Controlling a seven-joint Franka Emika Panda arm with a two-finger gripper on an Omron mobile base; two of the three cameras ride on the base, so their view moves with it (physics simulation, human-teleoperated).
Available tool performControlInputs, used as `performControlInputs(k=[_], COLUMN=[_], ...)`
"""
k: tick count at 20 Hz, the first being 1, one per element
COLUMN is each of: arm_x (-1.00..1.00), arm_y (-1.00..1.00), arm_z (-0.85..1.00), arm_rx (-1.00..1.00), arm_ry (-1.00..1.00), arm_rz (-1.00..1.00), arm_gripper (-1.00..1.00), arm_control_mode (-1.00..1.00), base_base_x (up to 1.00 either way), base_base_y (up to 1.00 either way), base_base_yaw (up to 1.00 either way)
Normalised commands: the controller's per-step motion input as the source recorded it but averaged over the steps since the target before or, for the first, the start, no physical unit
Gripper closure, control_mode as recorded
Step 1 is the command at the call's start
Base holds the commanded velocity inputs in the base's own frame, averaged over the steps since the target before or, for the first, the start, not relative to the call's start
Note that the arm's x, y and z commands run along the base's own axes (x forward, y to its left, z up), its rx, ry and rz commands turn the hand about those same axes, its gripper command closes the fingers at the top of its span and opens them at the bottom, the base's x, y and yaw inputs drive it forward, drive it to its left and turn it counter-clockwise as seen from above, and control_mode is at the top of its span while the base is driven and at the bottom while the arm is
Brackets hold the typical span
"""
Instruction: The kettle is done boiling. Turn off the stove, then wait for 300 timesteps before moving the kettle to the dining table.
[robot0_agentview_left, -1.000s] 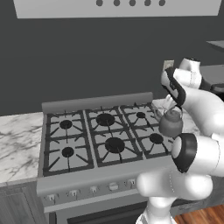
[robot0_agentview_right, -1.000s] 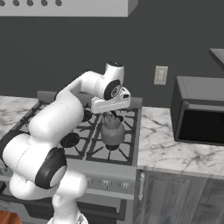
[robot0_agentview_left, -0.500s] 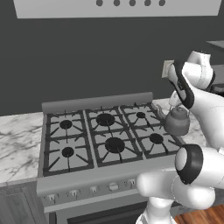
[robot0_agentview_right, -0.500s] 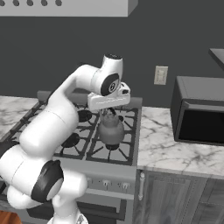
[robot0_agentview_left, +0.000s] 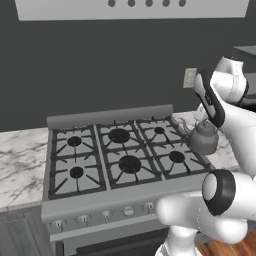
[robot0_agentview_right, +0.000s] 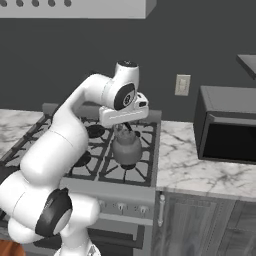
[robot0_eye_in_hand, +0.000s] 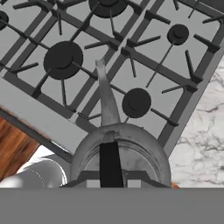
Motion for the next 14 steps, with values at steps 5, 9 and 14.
performControlInputs(k=[5, 9, 14], arm_x=[0.00, 0.00, 0.00], arm_y=[0.00, 0.00, 0.00], arm_z=[0.00, 0.00, 0.00], arm_rx=[0.00, 0.00, 0.00], arm_ry=[0.00, 0.00, 0.00], arm_rz=[0.00, 0.00, 0.00], arm_gripper=[1.00, 1.00, 1.00], arm_control_mode=[1.00, 1.00, 1.00], base_base_x=[-0.44, -0.26, -0.23], base_base_y=[0.00, 0.00, 0.00], base_base_yaw=[-0.22, -0.32, -0.42])
